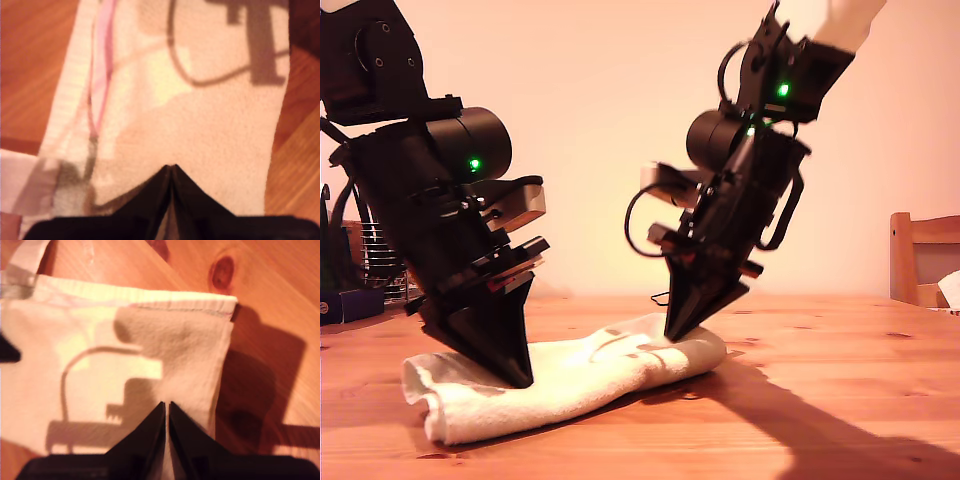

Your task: Fold the tea towel in front of you. After folding it, place it to the right side.

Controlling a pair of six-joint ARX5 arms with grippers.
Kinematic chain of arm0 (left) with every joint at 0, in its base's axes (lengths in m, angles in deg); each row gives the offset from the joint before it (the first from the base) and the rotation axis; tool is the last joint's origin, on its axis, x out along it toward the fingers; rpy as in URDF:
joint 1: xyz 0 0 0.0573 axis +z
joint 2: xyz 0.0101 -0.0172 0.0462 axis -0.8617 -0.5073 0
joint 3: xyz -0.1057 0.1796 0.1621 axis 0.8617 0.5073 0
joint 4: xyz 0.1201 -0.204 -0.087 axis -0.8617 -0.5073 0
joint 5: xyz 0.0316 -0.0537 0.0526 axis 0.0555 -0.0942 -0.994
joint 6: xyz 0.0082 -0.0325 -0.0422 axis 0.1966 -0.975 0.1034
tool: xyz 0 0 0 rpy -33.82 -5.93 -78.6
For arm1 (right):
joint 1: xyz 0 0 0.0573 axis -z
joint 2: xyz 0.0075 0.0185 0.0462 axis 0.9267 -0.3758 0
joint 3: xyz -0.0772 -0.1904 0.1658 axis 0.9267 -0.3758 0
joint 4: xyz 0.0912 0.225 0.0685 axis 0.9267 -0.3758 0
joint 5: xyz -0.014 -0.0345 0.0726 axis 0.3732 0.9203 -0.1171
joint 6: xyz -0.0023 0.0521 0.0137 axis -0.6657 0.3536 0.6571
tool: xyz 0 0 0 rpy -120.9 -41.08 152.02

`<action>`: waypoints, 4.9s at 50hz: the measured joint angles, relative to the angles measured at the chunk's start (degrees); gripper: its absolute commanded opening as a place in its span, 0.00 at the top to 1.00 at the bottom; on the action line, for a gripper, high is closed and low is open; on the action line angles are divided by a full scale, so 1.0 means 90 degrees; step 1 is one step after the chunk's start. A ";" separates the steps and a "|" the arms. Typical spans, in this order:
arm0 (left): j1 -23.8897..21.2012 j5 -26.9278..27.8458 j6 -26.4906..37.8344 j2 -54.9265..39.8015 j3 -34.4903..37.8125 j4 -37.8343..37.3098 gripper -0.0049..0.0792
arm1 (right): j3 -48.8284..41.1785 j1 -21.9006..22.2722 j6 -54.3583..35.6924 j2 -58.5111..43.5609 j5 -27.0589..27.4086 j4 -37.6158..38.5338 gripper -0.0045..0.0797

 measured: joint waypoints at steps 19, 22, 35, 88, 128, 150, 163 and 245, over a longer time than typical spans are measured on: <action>-0.0017 0.0714 -0.0554 0.0000 0.0000 -0.0058 0.97 | 0.0036 -0.0073 0.0010 -0.0410 -0.0044 0.0651 0.96; -0.0063 0.0823 -0.0646 0.0000 0.0000 -0.0051 0.97 | 0.0036 -0.0102 0.0007 -0.0447 -0.0036 0.0855 0.96; -0.0525 0.0979 -0.0974 0.0000 0.0000 0.0272 0.97 | 0.0036 -0.0187 0.0289 -0.0525 -0.0019 0.1494 0.96; -0.0483 -0.2047 -0.0291 0.0695 -0.0005 -0.0291 0.97 | 0.0036 -0.0321 0.0313 -0.0525 -0.0022 0.1392 0.96; -0.0449 -0.0690 -0.0792 0.0075 -0.0102 -0.0707 0.97 | 0.0036 -0.0318 0.0313 -0.0525 -0.0044 0.1348 0.96; -0.1078 0.0272 -0.1367 -0.0092 -0.0090 0.0032 0.97 | 0.0036 -0.0321 0.0345 -0.0525 -0.0214 0.1554 0.96; -0.1115 0.0274 -0.1433 -0.0092 -0.0090 0.0313 0.97 | 0.0036 -0.0321 0.0493 -0.0525 -0.0214 0.1617 0.96; -0.0051 0.0714 0.0362 -0.0250 -0.0090 0.1625 0.97 | -0.4403 -0.2329 -0.2594 0.3152 0.2395 0.3832 0.96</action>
